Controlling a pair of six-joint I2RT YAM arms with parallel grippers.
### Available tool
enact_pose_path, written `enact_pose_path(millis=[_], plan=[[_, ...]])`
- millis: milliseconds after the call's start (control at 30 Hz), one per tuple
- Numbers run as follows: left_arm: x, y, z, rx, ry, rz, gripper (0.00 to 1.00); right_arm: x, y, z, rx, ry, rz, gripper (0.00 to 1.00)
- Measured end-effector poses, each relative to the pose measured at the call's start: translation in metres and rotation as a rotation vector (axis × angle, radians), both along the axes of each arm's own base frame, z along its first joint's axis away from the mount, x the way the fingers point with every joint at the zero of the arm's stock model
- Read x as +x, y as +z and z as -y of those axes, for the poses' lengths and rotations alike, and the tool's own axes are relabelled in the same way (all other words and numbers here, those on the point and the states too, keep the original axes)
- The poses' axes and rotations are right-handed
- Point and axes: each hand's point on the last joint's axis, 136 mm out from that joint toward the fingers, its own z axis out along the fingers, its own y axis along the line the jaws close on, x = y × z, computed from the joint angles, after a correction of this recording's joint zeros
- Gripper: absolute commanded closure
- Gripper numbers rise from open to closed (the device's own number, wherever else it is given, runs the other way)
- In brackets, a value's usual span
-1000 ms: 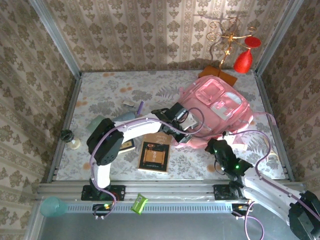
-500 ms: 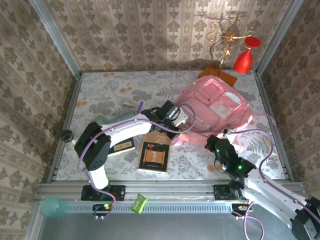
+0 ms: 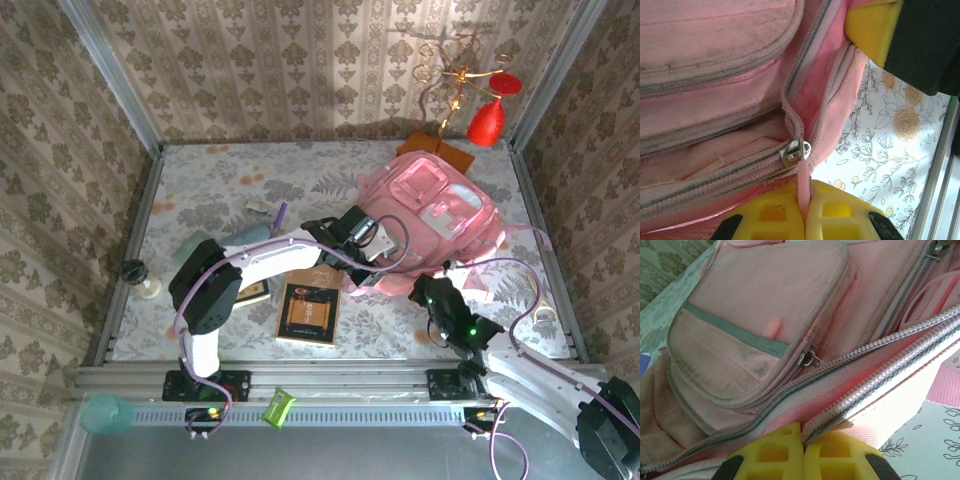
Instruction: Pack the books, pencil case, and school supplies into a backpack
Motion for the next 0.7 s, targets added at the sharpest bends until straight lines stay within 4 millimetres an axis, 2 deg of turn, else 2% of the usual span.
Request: enact_pose_path(millis=[67, 133, 200, 300, 400, 467, 533, 567, 600, 700], plan=[[0.005, 0.001, -0.006, -0.004, 0.011, 0.001, 1.00, -0.001, 0.003, 0.000, -0.018, 0.018, 0.010, 0.72], [0.007, 0.003, -0.013, -0.004, 0.013, 0.008, 1.00, -0.003, 0.008, 0.001, -0.048, 0.037, 0.016, 0.62], [0.008, 0.006, -0.019, -0.007, 0.012, 0.017, 1.00, -0.004, 0.020, 0.001, -0.081, 0.058, 0.027, 0.57], [0.009, 0.010, -0.026, -0.012, 0.009, 0.033, 1.00, -0.002, 0.049, -0.001, -0.129, 0.096, 0.071, 0.54], [0.006, 0.010, -0.035, -0.013, 0.004, 0.043, 1.00, 0.004, 0.078, -0.012, -0.171, 0.171, 0.117, 0.50], [0.005, 0.011, -0.037, -0.020, -0.003, 0.058, 1.00, 0.008, 0.088, -0.024, -0.201, 0.241, 0.117, 0.47], [0.004, 0.011, -0.040, -0.022, -0.012, 0.077, 1.00, 0.016, 0.086, -0.039, -0.235, 0.328, 0.079, 0.45], [0.004, 0.010, -0.042, -0.023, -0.015, 0.087, 1.00, 0.021, 0.081, -0.044, -0.244, 0.367, 0.044, 0.40], [0.003, 0.009, -0.043, -0.024, -0.019, 0.096, 1.00, 0.028, 0.075, -0.047, -0.245, 0.397, 0.005, 0.31], [0.000, -0.001, -0.048, -0.024, -0.030, 0.118, 1.00, 0.053, 0.053, -0.053, -0.236, 0.476, -0.121, 0.27]])
